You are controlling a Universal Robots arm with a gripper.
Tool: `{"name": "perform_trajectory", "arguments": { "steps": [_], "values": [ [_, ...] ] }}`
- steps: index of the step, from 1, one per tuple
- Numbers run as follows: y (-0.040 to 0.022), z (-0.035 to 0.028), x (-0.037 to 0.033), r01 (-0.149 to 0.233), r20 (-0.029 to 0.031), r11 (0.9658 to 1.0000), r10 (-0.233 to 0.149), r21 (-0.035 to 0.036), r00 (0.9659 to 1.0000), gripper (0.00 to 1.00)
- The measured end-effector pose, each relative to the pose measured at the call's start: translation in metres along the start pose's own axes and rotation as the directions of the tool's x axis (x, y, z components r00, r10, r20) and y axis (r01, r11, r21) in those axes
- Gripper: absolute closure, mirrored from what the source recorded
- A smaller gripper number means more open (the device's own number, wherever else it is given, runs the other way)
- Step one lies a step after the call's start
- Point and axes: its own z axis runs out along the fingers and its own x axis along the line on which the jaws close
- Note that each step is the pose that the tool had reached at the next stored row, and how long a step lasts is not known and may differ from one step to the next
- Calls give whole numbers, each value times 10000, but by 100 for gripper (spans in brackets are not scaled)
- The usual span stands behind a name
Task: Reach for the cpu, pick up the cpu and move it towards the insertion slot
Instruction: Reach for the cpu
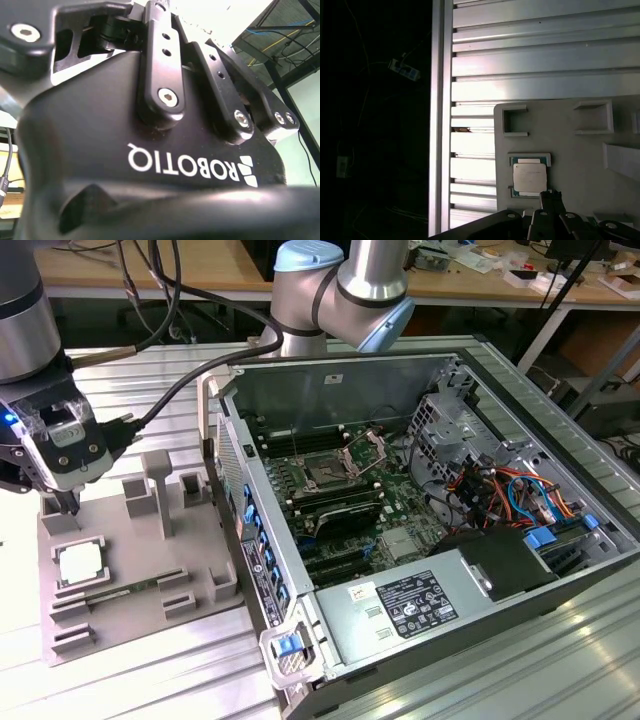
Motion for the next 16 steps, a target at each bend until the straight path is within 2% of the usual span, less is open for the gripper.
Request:
{"name": "perform_trajectory", "arguments": {
  "steps": [16],
  "values": [
    [-1,41,1,0,0,10000,0,0,10000,89]
  ]
}}
